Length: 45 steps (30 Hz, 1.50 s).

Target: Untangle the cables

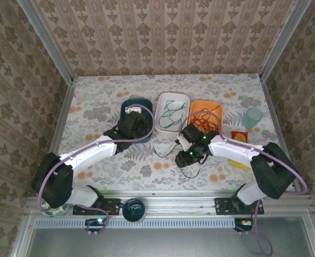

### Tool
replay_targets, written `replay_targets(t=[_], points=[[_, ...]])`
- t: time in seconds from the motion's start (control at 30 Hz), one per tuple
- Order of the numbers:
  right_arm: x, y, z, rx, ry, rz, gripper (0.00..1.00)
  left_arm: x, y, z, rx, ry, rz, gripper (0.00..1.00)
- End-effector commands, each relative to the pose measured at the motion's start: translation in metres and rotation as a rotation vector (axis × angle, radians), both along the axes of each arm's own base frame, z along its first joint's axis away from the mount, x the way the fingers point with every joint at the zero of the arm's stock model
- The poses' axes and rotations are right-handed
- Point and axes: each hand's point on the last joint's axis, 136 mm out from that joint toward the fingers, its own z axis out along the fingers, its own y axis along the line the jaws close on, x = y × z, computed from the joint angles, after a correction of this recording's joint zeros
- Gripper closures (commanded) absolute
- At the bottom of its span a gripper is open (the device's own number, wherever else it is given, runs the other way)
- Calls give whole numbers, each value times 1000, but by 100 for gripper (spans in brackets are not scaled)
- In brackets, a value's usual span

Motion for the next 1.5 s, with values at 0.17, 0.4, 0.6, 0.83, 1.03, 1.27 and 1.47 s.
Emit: replay_targets(t=[0.17, 0.4, 0.6, 0.83, 1.03, 1.27, 1.47], points=[[10, -1, 3, -48, -25, 0, 99, 5, 24, 21, -45, -55, 122, 0], [3, 37, 95, 267, -138, 102, 100, 2, 63, 39, -162, -127, 281, 0], [28, 58, 183, 418, -329, 136, 100, -12, 98, 54, -160, -198, 387, 0], [89, 96, 244, 500, -484, 110, 100, -32, 125, 55, -161, -213, 459, 0], [136, 137, 212, 497, -366, 43, 100, -42, 128, 47, -190, -196, 469, 0], [182, 186, 183, 611, -251, -62, 100, -41, 126, 48, -175, -188, 453, 1], [201, 208, 166, 666, -170, -110, 100, -38, 118, 52, -168, -183, 403, 4]])
